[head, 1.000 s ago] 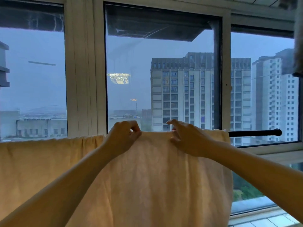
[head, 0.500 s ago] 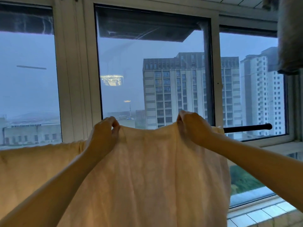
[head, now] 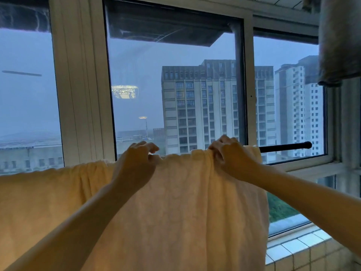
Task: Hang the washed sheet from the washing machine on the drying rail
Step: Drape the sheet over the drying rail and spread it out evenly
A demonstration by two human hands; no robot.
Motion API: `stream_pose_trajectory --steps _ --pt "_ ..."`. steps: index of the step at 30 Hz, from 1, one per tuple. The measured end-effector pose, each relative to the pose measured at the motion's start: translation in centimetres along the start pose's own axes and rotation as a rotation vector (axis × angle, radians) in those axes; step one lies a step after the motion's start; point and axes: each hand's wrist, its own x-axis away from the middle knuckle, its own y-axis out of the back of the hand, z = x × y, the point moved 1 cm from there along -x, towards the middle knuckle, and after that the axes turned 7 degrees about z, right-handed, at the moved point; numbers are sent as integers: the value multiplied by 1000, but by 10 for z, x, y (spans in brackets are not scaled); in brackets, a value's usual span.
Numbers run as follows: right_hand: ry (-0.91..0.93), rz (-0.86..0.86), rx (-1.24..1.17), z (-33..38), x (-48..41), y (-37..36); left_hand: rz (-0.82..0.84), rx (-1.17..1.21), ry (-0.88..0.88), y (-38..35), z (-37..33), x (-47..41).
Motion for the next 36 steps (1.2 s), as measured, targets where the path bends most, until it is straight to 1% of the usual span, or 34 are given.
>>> stream_pose_trajectory --steps 3,5,7,10,14,18,21,25,27,29,34,36 --pt "2 -18 31 4 2 -1 44 -21 -152 -17 -19 0" --pt "9 -15 12 3 0 0 74 -49 -197 -27 -24 -3" --pt "7 -21 -40 -1 -3 3 68 0 -147 -30 -26 -7" --pt "-4 -28 -55 -7 -4 9 -9 45 -40 -29 -26 -12" --pt "-54 -29 -16 -23 -9 9 -49 -38 10 -25 -14 -12" --pt "-101 -56 -97 -50 -14 9 -72 -124 124 -14 6 -12" --pt "-36 -7 -177 -60 -15 11 -55 -158 186 -11 3 -11" --pt "41 37 -318 -67 -14 15 -32 -157 183 -21 -21 -12" --pt "85 88 -378 -78 -15 16 -4 -155 159 -32 -43 -15" --pt "116 143 -375 -96 -14 19 12 -164 124 -47 -70 -18" --pt "246 300 -353 -136 -1 26 -19 -272 -11 -89 -128 -19" --pt "304 372 -348 -148 3 29 -30 -311 -38 -103 -145 -18"
